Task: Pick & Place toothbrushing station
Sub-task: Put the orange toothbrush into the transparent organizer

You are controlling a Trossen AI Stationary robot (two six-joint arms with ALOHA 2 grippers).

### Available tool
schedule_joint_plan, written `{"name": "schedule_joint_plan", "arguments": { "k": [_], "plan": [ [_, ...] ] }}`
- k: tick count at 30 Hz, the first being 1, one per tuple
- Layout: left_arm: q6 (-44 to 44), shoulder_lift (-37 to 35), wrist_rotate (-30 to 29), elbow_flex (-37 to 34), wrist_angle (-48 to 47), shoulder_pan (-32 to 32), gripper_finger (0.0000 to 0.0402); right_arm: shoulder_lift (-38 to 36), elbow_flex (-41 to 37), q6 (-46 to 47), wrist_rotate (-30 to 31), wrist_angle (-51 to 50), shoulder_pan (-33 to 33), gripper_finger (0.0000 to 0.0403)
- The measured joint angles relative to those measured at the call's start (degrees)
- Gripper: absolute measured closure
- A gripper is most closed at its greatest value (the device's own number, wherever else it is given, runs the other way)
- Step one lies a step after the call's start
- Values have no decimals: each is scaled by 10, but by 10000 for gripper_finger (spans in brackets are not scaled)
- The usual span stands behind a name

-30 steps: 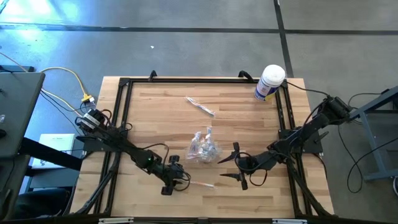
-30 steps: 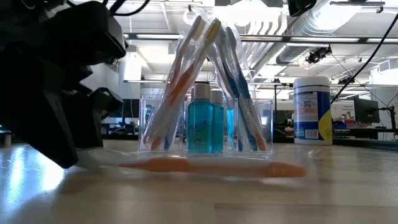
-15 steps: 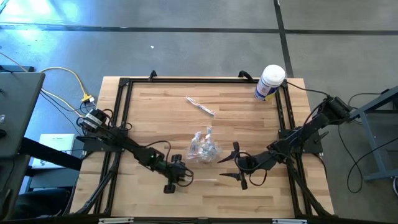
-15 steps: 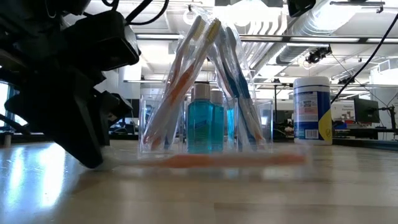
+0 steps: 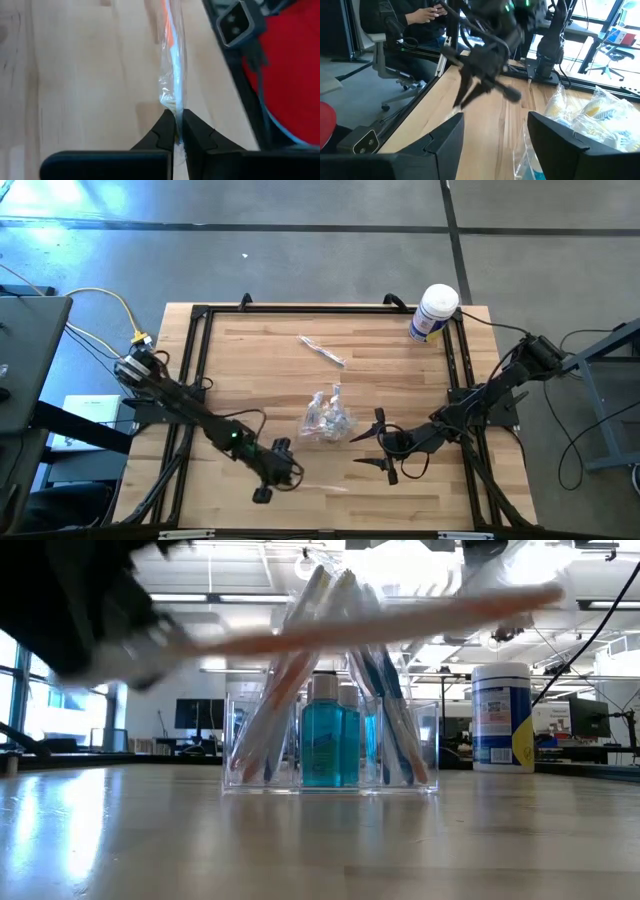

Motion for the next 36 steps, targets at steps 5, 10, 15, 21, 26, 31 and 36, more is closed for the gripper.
{"name": "schedule_joint_plan", "arguments": {
  "k": [5,10,15,21,26,31,36],
  "plan": [
    [-38,-38,-93,89,-211,-42,396,0,0,0,0,0,0,192],
    [-93,-26,-171,215,-430,-74,396,0,0,0,0,0,0,192],
    [-122,10,-204,333,-599,-79,396,0,0,0,0,0,0,192],
    [-215,72,-206,448,-866,-62,396,0,0,0,0,-1,0,192],
    [-216,111,-193,509,-949,-58,396,0,0,0,0,-7,0,192],
    [-193,119,-191,536,-947,-60,396,0,0,0,0,-8,0,192],
    [-165,119,-191,538,-947,-52,396,0,0,0,0,-7,0,192]
  ]
}}
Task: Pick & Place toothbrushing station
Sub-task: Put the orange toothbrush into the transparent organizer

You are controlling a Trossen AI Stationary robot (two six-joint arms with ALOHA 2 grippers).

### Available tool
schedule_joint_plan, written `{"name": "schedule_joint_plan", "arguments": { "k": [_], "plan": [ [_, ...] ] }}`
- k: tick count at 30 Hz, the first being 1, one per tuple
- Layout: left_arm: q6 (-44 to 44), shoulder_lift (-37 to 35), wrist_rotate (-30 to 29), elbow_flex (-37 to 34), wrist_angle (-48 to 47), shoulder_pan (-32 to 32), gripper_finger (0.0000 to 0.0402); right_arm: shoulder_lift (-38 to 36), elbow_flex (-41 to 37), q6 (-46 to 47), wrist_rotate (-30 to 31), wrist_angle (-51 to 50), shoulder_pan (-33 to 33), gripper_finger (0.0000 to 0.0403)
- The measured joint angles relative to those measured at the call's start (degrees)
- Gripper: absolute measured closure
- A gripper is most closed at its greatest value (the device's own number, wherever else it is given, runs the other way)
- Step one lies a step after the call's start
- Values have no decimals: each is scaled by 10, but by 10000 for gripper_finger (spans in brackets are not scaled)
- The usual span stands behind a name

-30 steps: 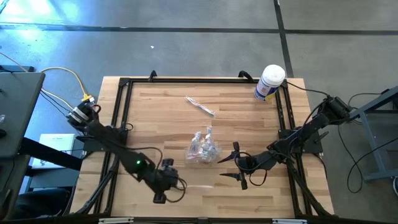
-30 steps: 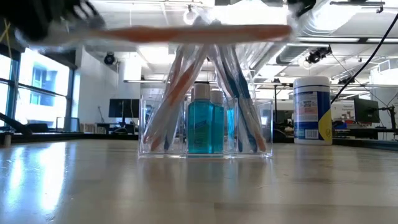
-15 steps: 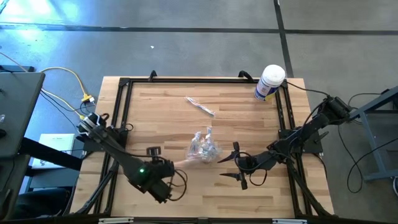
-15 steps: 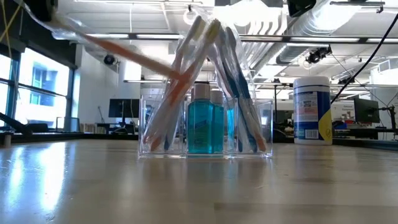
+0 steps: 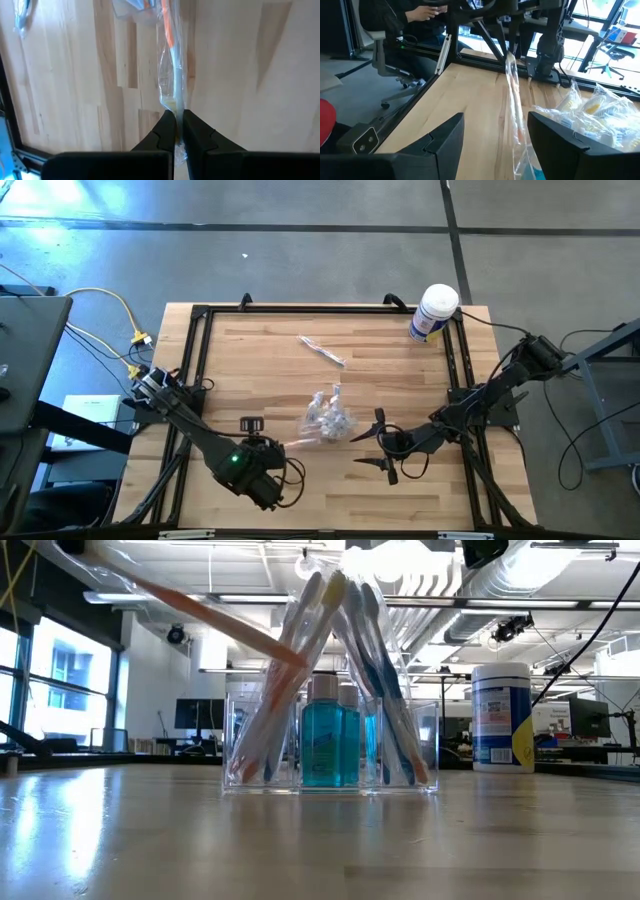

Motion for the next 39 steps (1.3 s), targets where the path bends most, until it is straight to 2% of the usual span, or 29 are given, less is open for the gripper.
{"name": "schedule_joint_plan", "arguments": {
  "k": [6,8,11,14,17,21,28,30,35,39],
  "plan": [
    [63,0,1,0,0,14,396,0,0,0,0,0,0,192],
    [120,0,-4,2,-1,14,396,0,0,0,0,0,0,192],
    [256,0,-37,8,0,4,396,0,0,0,0,-1,0,192],
    [425,0,-138,11,-1,-26,395,0,0,0,0,-1,0,192],
    [550,0,-285,11,-1,-54,389,0,0,0,0,-1,0,192],
    [612,0,-455,11,0,-65,386,0,0,0,0,-2,0,192],
    [701,14,-592,11,0,-82,383,0,0,2,0,-6,0,192],
    [709,24,-605,12,-1,-83,383,0,0,2,4,-6,0,192],
    [702,36,-553,11,0,-89,382,0,0,5,14,-11,0,192],
    [683,21,-554,11,0,-95,382,0,0,19,15,-17,0,192]
  ]
}}
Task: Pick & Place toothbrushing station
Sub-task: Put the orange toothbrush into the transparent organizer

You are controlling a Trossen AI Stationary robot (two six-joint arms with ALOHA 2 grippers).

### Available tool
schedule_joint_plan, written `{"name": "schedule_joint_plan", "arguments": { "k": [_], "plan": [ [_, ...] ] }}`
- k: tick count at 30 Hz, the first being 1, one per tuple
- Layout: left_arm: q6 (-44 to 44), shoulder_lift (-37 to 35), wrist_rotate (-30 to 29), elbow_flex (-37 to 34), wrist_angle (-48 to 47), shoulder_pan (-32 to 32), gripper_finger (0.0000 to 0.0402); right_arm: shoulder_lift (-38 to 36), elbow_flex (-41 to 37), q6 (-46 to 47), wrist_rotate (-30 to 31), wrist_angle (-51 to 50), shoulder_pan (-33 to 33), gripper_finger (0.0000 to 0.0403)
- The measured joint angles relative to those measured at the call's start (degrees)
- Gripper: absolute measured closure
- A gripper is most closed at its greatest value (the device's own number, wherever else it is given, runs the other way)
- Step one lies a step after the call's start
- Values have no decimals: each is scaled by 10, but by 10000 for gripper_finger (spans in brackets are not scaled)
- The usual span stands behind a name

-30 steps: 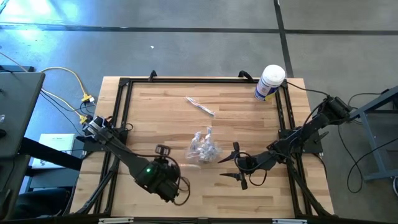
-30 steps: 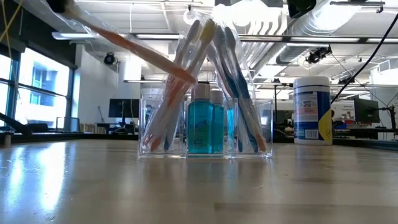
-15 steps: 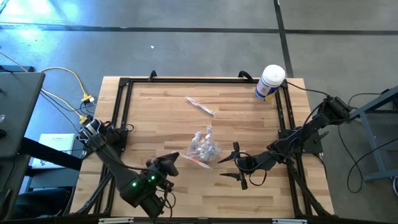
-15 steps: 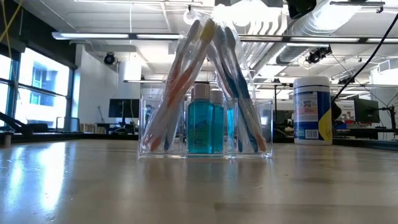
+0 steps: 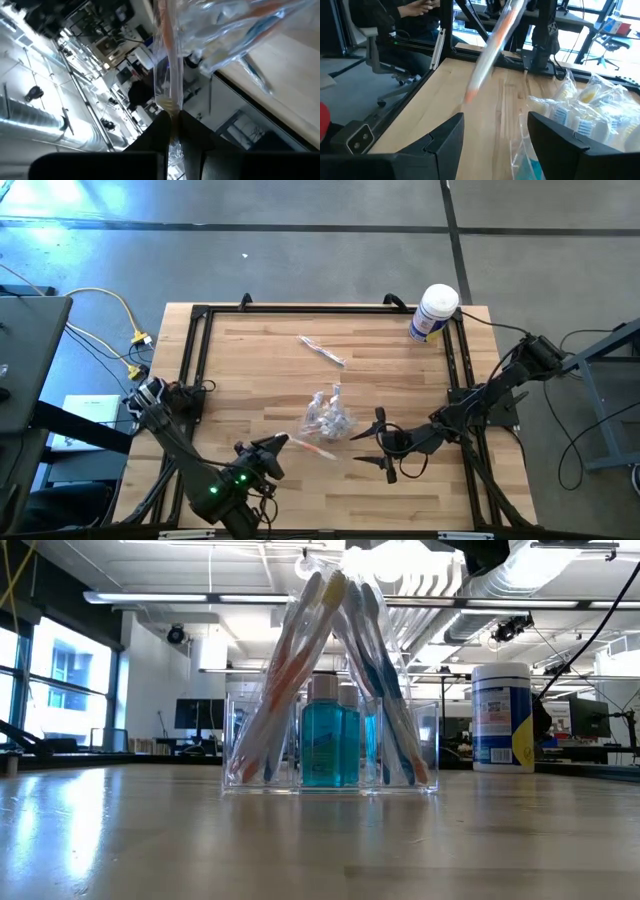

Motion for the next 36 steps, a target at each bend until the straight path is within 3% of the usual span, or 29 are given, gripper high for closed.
{"name": "schedule_joint_plan", "arguments": {
  "k": [10,18,22,36],
  "plan": [
    [-49,-98,-52,-20,-1,-5,381,1,0,29,0,-6,0,192],
    [-125,-204,-71,-152,-2,-11,381,1,0,29,0,-20,0,192],
    [-134,-213,-66,-202,0,-1,381,1,0,28,0,-20,-1,192],
    [-120,-110,155,-216,0,26,381,2,0,74,0,-27,-27,192]
  ]
}}
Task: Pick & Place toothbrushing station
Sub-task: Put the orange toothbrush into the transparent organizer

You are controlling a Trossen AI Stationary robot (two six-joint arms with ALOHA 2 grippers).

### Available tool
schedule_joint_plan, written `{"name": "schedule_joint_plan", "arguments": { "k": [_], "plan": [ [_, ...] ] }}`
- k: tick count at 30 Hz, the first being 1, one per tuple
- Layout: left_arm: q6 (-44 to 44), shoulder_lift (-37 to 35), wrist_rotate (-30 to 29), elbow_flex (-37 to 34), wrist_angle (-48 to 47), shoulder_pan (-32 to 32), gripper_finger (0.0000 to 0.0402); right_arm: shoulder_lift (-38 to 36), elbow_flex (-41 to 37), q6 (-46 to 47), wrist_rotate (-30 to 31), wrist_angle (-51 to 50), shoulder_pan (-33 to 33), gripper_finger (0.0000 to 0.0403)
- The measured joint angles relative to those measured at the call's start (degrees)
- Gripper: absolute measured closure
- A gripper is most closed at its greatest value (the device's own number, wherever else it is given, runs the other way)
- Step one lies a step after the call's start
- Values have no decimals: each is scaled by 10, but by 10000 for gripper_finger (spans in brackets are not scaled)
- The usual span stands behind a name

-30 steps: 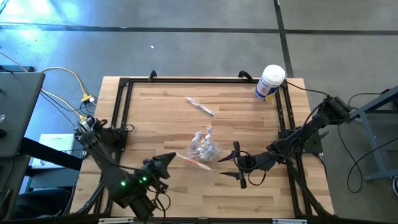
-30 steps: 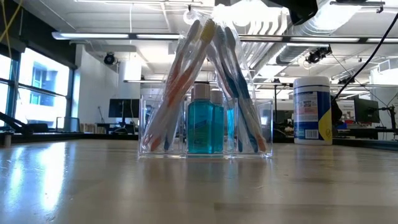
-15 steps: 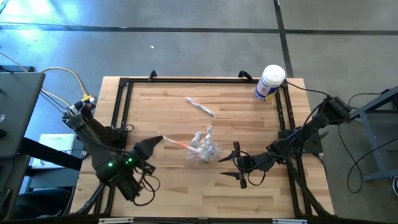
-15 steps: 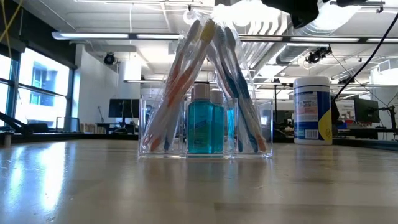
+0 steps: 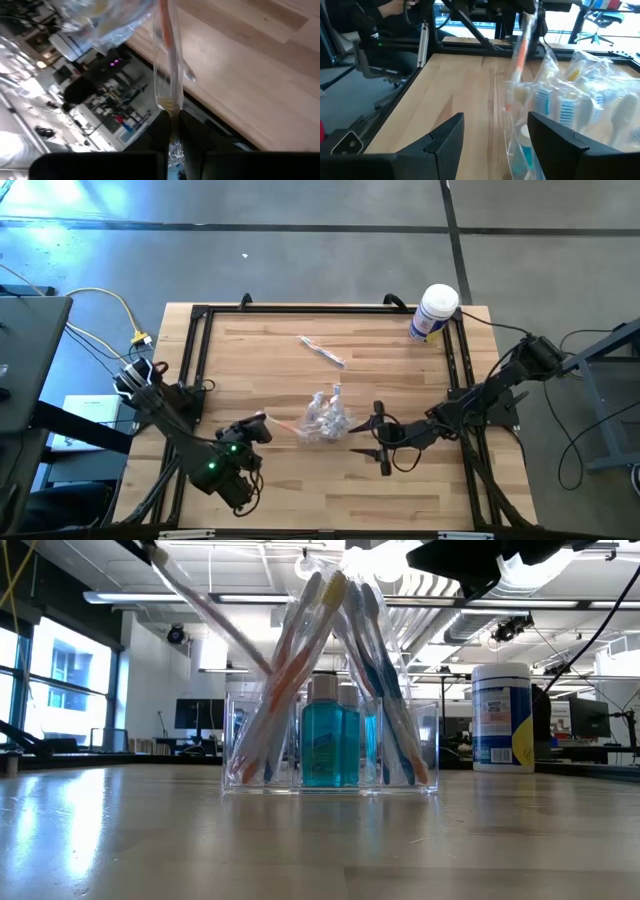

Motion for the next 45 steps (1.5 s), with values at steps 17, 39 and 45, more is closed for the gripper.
{"name": "schedule_joint_plan", "arguments": {
  "k": [17,39,45],
  "plan": [
    [76,2,27,1,0,72,381,20,0,-2,-2,4,0,192],
    [167,105,-71,3,-1,83,379,19,0,-2,-2,3,-7,192],
    [112,117,-100,3,12,83,369,19,0,-4,-2,1,-7,192]
  ]
}}
